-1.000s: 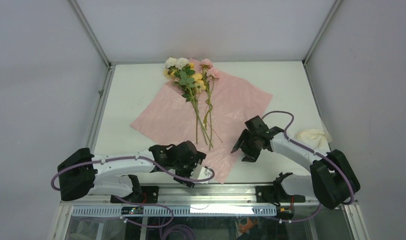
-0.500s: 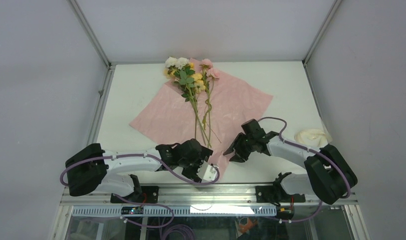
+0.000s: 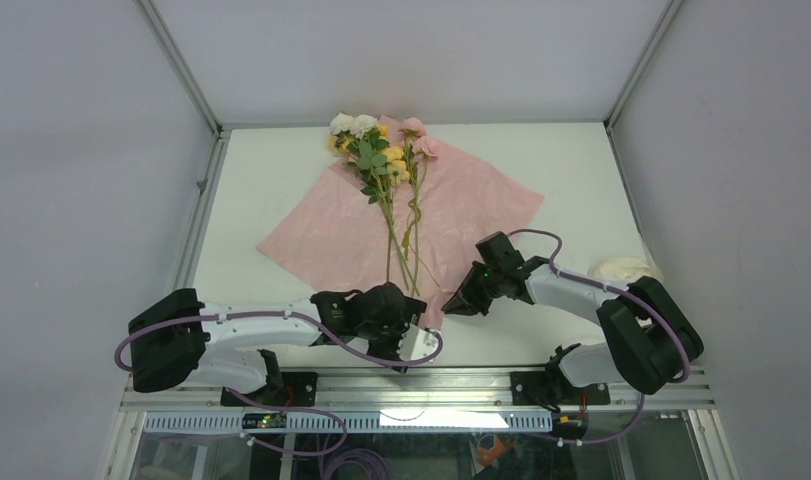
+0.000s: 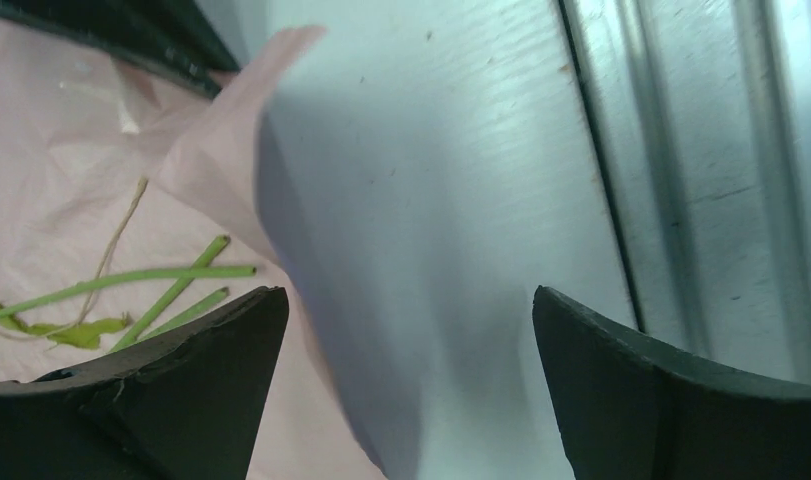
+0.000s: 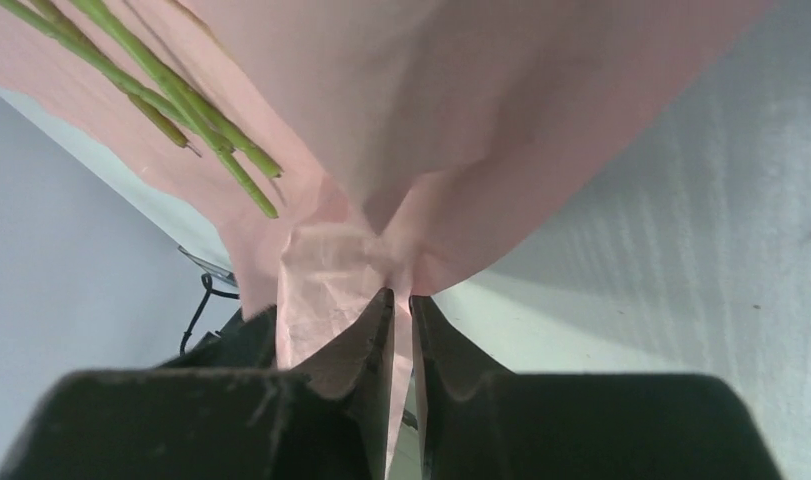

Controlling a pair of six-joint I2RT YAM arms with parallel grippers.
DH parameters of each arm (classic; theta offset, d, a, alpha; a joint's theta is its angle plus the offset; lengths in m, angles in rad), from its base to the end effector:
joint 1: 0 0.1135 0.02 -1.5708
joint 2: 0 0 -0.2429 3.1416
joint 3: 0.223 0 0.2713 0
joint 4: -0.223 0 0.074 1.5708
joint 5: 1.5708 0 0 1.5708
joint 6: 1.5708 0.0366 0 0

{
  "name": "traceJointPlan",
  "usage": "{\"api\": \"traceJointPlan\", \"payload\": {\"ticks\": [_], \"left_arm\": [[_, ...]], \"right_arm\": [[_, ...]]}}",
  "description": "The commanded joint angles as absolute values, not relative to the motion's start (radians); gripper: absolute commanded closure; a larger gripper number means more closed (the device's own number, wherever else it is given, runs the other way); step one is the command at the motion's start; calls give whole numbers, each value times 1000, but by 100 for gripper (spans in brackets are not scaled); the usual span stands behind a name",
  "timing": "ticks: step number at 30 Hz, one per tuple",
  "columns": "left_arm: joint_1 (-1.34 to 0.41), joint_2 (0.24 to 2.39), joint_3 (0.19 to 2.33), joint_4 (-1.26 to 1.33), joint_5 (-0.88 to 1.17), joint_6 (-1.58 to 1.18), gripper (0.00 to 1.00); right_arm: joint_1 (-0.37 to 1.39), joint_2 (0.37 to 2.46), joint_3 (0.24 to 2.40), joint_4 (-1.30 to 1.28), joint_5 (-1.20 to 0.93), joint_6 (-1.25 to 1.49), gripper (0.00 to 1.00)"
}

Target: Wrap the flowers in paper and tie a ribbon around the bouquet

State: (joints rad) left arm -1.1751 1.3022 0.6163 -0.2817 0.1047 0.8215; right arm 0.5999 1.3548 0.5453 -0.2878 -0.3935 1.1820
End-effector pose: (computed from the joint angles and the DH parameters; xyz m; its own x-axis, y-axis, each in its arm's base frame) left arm 0.0970 -0.2422 0.1356 0.4724 0.7582 -0.4494 0.8730 -0.3325 0.3567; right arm 0.1927 0.1488 0.1047 -0.8945 0.4236 0.1429 0.4274 0.7165 0.5513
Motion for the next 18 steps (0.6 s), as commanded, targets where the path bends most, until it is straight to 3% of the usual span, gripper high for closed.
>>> {"api": "traceJointPlan", "payload": {"ticks": [1,3,5,7,10,18], "left_arm": [[-1221,1279,682,-254,146,658,1],[-1221,1311,691,-200,42,596,6],[-1218,1307,679,-155,-25,578,31],[-1215,1292,668,-122,-68,564,67],[-1207,1294,671,-117,-113,534,99],[-1066,1255,761,-309,95,305,100]], "right_arm": [[605,1368,605,-252,-421,1164,85],[604,1365,609,-267,-419,1159,86],[603,1354,611,-282,-421,1153,85],[601,1339,625,-320,-429,1121,84],[589,1315,693,-450,-431,1013,80],[405,1346,1130,-1098,-490,481,55]]}}
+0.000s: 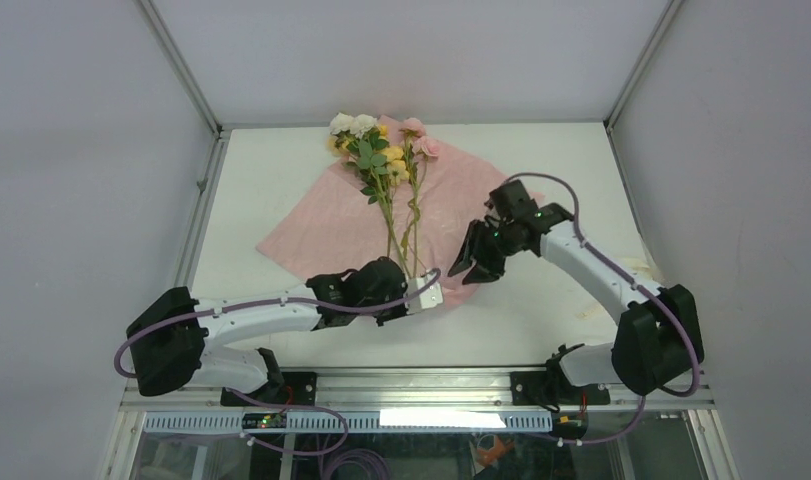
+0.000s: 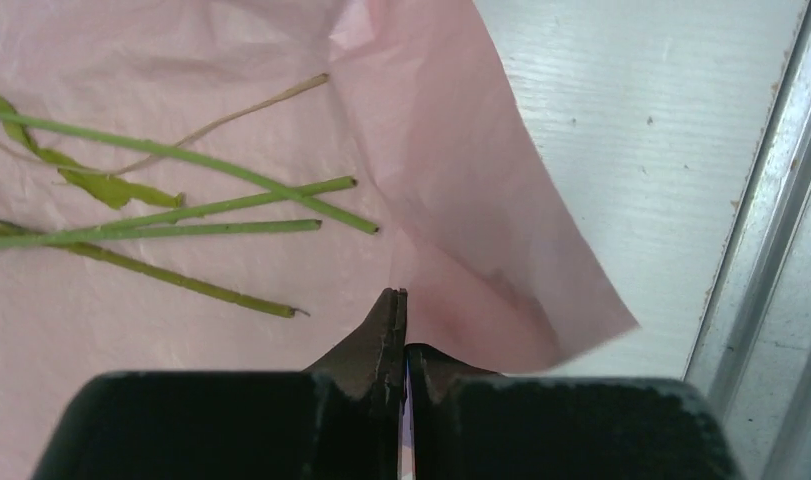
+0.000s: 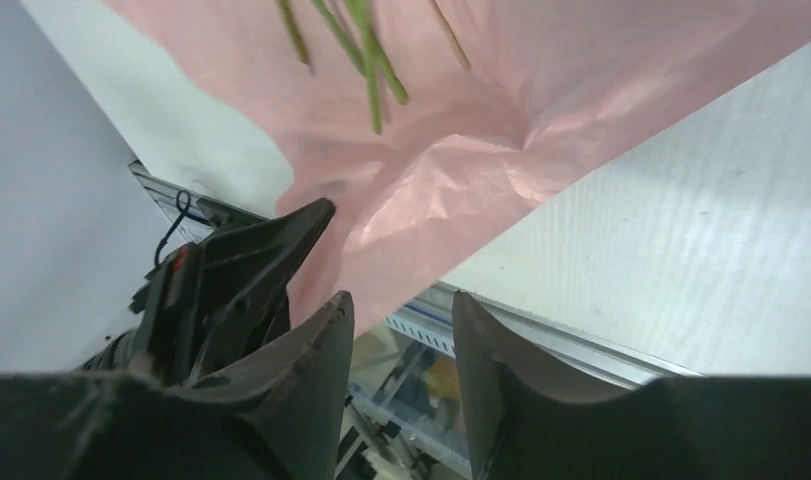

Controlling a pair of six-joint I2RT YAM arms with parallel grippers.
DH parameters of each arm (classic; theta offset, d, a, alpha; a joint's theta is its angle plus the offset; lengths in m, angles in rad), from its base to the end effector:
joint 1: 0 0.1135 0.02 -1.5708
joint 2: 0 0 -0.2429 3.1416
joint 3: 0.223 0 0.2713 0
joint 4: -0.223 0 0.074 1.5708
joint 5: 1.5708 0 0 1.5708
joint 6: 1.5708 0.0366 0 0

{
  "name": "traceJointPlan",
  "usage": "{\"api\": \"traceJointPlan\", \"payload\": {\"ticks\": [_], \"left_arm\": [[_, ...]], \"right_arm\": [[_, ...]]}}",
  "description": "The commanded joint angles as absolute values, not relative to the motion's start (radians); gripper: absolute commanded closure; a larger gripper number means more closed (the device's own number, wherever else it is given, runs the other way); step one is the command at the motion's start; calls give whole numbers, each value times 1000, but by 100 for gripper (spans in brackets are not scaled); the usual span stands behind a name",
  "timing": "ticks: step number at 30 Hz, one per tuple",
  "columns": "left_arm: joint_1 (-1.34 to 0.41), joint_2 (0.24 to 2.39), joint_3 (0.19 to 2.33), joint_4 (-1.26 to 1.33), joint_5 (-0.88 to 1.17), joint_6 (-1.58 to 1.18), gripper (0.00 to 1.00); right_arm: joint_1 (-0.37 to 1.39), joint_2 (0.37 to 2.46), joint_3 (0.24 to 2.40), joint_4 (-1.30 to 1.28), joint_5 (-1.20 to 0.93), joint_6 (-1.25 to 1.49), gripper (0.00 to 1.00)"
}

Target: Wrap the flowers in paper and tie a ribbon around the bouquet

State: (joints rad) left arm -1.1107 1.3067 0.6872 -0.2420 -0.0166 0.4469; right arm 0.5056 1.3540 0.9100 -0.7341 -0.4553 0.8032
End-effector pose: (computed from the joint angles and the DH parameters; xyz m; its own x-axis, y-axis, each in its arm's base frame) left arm 0.1244 -0.2496 0.1593 0.0813 0.8092 -0.5819 0.9492 0.1153 0.2928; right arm 0.2314 0.1465 0.1925 -0.9802 0.1961 0.0266 0.1773 0.8110 0.5575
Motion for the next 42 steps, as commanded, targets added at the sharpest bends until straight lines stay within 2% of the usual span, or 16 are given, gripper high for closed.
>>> {"api": "traceJointPlan", "payload": {"ticks": [1,3,4,6,11,19,22,24,27,28,30,31,34,36,38,42], "left_arm": [[-1064,1252,762,-315,98,298,100],[-1057,1256,769,-321,110,284,100],[-1052,1261,776,-328,121,280,100],[-1041,1276,785,-338,141,287,100],[-1039,1275,781,-379,130,369,100],[-1048,1246,786,-521,233,604,100],[-1046,1229,789,-587,236,658,100],[-1040,1221,783,-602,239,637,100],[-1022,1222,797,-607,249,581,100],[-1004,1224,807,-606,262,558,100],[-962,1233,823,-597,276,514,100],[-939,1236,829,-592,280,494,100],[-879,1241,841,-590,302,455,100],[-853,1241,844,-592,315,445,100],[-847,1241,846,-593,318,433,100],[-838,1254,858,-594,326,419,100]], "right_arm": [[378,1364,1172,-1117,-502,457,55],[360,1421,1214,-1051,-557,455,59],[366,1464,1222,-991,-594,466,66],[412,1586,1260,-909,-648,431,75],[519,1926,1404,-1054,-646,274,92],[443,1941,1241,-1259,-308,271,97],[399,1880,1270,-1328,-173,272,97],[388,1854,1326,-1371,-120,251,95],[406,1802,1418,-1361,-298,158,88],[430,1763,1433,-1318,-376,133,83],[473,1619,1403,-1148,-534,65,64],[490,1541,1354,-1027,-602,30,55],[498,1295,1042,-546,-871,-86,38],[502,1175,844,-280,-920,-160,32],[511,1132,746,-199,-930,-266,31],[597,1167,695,-215,-907,-425,25]]}}
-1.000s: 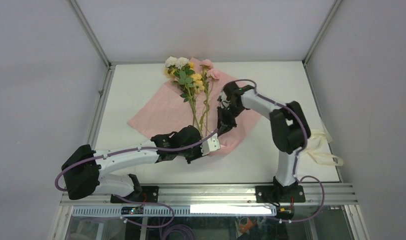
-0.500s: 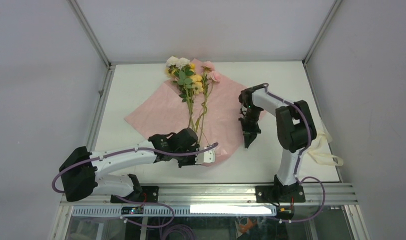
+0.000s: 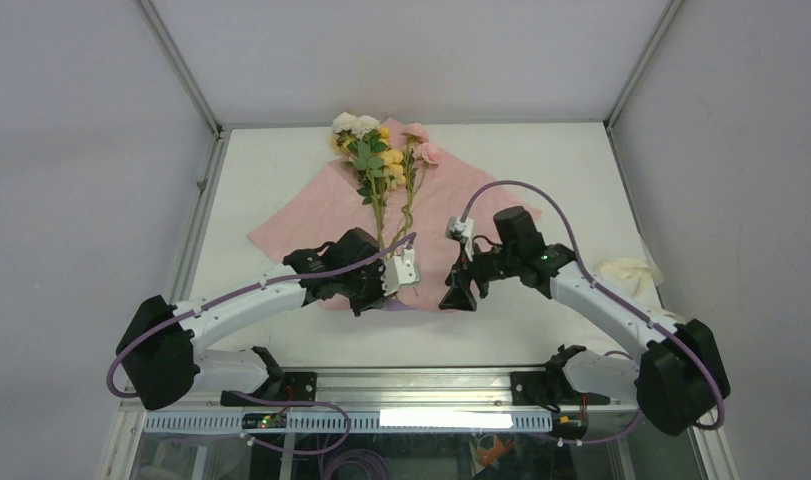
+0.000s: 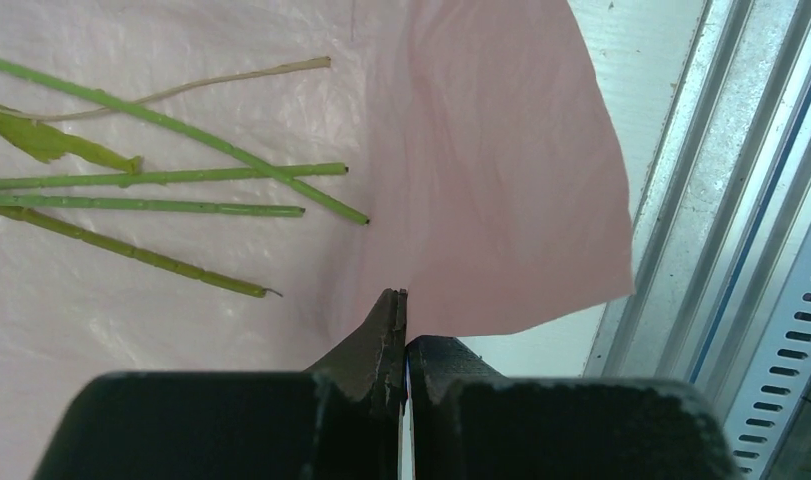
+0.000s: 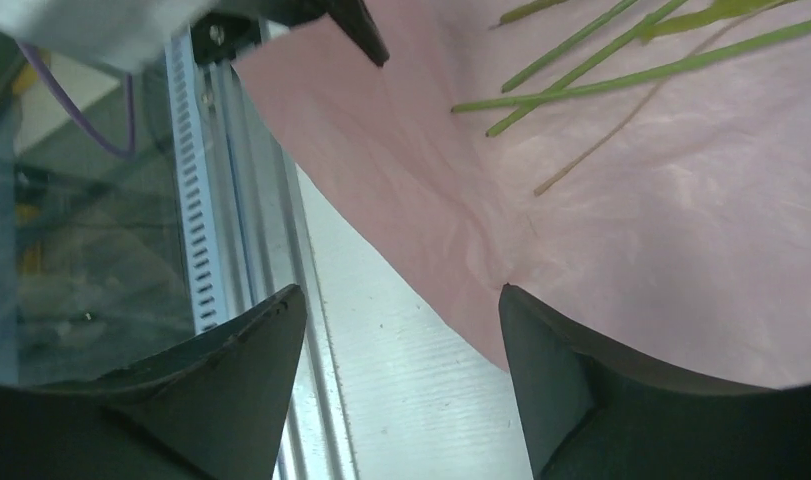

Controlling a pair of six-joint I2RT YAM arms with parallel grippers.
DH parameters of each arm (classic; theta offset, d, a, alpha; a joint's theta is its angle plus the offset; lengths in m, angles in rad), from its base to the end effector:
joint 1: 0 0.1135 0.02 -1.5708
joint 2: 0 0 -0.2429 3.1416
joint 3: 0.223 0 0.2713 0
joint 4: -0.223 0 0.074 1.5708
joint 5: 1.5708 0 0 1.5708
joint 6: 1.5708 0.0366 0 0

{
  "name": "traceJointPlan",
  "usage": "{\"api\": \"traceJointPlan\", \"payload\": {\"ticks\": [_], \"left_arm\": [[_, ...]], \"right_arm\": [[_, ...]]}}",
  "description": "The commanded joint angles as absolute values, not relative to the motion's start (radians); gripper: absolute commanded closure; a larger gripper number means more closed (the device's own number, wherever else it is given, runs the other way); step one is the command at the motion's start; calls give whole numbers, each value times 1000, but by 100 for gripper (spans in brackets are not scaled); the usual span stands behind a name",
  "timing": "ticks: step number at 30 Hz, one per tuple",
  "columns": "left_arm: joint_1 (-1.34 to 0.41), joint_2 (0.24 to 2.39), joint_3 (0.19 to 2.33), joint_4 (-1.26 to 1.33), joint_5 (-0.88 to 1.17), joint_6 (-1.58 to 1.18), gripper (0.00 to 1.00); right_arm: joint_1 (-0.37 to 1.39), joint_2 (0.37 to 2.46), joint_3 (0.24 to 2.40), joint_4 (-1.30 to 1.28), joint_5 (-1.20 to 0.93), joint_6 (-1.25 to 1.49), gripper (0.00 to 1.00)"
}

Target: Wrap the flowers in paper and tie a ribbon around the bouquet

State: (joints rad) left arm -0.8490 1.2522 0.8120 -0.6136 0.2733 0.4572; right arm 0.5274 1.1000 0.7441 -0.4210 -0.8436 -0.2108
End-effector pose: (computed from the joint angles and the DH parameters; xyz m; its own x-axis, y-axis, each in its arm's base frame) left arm 0.1662 -0.2038 0.1907 -0.1574 0.8221 -0.5471 0.9812 0.1930 0.0077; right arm 0.2013 0.1489 0.2251 -0.4261 -0.4091 -0.8069 -0.9041 0.2257 0.3629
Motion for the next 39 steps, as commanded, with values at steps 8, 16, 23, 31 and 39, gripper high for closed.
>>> {"api": "traceJointPlan", "payload": {"ticks": [8,16,23,31,39], "left_arm": [[-817,1267,871,-601,342,413,100],[-800,1271,875,-608,355,409,100],[-734,1192,862,-606,245,405,1],[-667,1116,803,-554,161,523,5],[-712,1259,843,-545,243,847,51]], "right_arm": [[746,1251,573,144,-727,-351,20],[752,1352,597,203,-658,-286,100],[606,1542,880,-200,-836,-198,100],[568,1795,1153,-406,-795,-157,100],[562,1864,1245,-514,-751,-179,100]]}}
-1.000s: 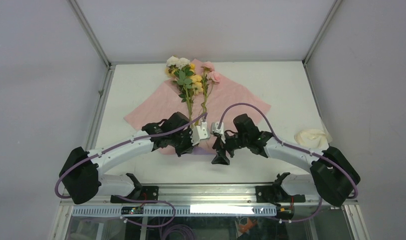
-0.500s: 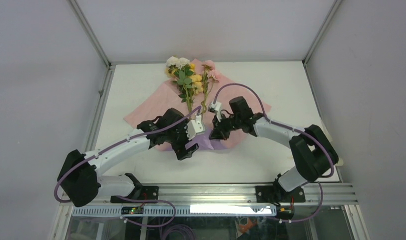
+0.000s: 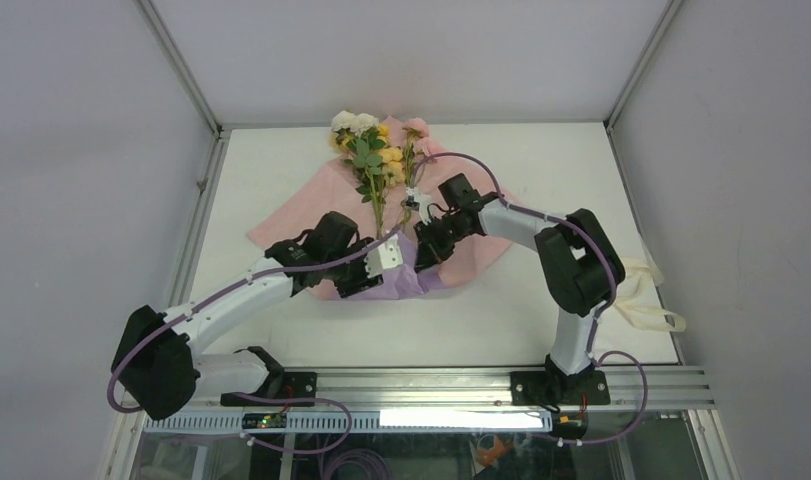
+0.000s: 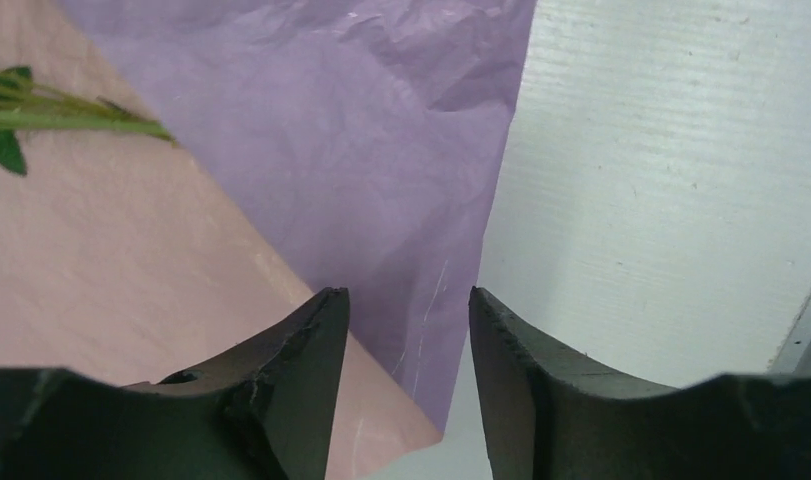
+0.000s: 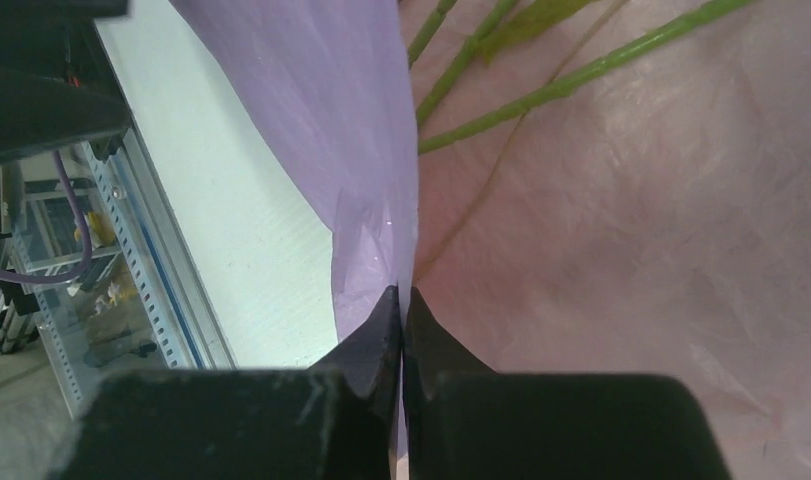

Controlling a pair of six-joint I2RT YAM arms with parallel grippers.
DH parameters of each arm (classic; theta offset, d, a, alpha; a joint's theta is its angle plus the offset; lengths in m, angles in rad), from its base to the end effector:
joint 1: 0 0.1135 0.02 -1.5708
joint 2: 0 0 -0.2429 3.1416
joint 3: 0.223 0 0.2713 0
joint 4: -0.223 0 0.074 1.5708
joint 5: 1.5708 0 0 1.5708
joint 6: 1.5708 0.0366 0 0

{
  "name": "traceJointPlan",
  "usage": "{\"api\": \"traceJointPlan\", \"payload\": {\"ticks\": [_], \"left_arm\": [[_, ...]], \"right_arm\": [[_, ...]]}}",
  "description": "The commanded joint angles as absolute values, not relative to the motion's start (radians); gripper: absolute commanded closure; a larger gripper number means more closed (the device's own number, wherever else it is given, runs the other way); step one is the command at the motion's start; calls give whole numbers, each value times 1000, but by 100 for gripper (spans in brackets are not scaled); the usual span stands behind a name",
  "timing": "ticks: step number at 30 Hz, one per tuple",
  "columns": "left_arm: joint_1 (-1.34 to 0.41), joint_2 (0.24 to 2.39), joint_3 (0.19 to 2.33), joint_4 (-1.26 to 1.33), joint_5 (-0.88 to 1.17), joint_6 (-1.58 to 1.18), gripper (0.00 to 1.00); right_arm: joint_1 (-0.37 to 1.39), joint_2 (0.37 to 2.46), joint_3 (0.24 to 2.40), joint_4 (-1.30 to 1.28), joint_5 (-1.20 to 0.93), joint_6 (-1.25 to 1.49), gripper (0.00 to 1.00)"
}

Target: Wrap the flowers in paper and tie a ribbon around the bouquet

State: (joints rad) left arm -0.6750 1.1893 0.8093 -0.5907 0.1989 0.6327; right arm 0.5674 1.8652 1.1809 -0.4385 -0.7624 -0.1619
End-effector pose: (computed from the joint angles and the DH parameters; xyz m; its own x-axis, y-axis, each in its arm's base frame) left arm 0.1981 -0.1679 0.2058 -0.1058 0.8272 -0.5518 0.9452 0.2560 0.2024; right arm 0.3043 0.2239 0.1346 -0.6468 -0.5504 -0.5278 -0.7551 0.3651 0.5445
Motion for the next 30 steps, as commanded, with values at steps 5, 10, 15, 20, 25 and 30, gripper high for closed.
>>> {"api": "traceJointPlan", "payload": {"ticks": [5,10,15,20,25,30], "left_arm": [[-727,1401,852,-479,205,987,50],[-729,1572,928,-509,55,1007,55],[-729,1609,961,-620,53,1003,59],[-733,1577,937,-655,100,978,59],[-734,1565,930,-666,106,942,59],[-734,1560,923,-669,117,934,59]], "right_arm": [[561,1888,1257,-529,-765,-188,99],[562,1896,1272,-537,-748,-188,87],[540,1875,1388,-703,-620,-110,70],[427,1812,1499,-993,-341,230,73],[553,1656,1262,-896,-627,451,93],[661,1606,1079,-532,-754,746,100]]}}
